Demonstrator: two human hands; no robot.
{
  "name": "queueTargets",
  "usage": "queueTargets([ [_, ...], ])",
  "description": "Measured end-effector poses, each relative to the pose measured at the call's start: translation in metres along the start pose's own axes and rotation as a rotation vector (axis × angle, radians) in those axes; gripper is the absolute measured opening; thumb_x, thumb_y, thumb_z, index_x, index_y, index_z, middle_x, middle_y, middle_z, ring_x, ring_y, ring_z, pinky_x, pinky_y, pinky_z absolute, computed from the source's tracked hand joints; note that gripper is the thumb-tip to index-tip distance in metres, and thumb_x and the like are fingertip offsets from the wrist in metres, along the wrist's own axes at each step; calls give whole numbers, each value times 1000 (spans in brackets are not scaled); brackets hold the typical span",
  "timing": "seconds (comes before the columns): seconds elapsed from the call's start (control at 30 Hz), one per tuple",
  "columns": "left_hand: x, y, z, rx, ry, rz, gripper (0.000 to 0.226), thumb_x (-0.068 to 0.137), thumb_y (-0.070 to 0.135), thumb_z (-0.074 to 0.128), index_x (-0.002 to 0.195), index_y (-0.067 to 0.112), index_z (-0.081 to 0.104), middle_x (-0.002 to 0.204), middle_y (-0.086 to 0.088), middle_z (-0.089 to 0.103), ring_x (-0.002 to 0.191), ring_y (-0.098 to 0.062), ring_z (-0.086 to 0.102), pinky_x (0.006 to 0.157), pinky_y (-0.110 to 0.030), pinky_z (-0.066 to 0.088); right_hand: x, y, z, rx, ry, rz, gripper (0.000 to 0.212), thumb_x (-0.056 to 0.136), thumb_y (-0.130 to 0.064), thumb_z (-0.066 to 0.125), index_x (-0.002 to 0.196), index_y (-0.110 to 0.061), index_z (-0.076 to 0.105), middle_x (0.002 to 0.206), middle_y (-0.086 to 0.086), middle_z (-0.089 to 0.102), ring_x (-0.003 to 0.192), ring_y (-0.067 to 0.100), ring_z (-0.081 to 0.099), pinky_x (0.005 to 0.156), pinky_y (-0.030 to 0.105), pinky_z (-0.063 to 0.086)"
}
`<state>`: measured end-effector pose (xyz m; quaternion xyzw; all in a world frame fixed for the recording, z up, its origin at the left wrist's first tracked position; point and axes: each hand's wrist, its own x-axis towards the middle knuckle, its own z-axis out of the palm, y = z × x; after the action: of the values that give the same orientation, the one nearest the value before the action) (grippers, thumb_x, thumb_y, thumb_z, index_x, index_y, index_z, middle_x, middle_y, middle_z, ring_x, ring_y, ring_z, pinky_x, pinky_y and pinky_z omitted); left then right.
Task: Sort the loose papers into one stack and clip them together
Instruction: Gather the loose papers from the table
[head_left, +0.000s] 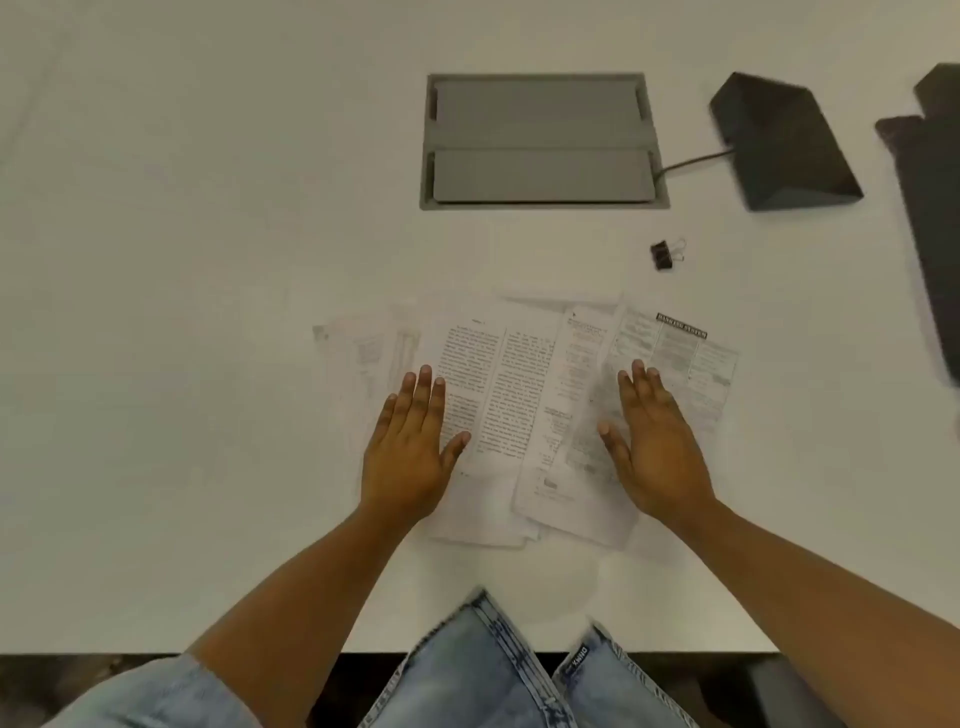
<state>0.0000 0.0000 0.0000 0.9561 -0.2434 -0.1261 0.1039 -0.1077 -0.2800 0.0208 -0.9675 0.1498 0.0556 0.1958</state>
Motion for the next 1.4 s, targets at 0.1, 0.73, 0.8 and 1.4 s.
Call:
queueTargets([
  [0.1, -2, -3, 10, 32, -13, -9, 77, 97, 61, 14, 157, 17, -7, 166, -1, -9, 153, -17, -9, 125, -35, -2, -8, 5, 13, -56, -51, -1, 74, 97, -57, 17, 157, -13, 9, 165, 3, 0, 153, 19, -3, 123, 39, 5],
  [0.73, -10, 60, 3, -342, 54, -148, 38, 94, 38, 59, 123, 13, 63, 114, -5, 68, 106, -24, 64, 92, -38, 51, -25, 12, 28, -72, -202, 84, 85, 89, -71, 11, 157, -23, -4, 164, -2, -13, 151, 22, -14, 121, 40, -5],
  [0.8, -7, 81, -2, -488, -73, -247, 41, 95, 41, 57, 126, 15, 58, 118, -3, 63, 106, -22, 62, 90, -38, 52, -28, 11, 27, -80, -233, 120, 90, 85, -76, 7, 157, -23, -5, 164, -2, -14, 152, 24, -13, 121, 43, -5],
  [1.4, 14, 134, -2, -919, -417, -415, 33, 95, 16, 60, 129, 17, 62, 124, 0, 69, 112, -20, 66, 93, -34, 56, -76, -14, 20, 118, -409, 60, 91, 85, -76, 18, 157, -23, 4, 159, -9, -12, 151, 12, -8, 120, 26, -3],
])
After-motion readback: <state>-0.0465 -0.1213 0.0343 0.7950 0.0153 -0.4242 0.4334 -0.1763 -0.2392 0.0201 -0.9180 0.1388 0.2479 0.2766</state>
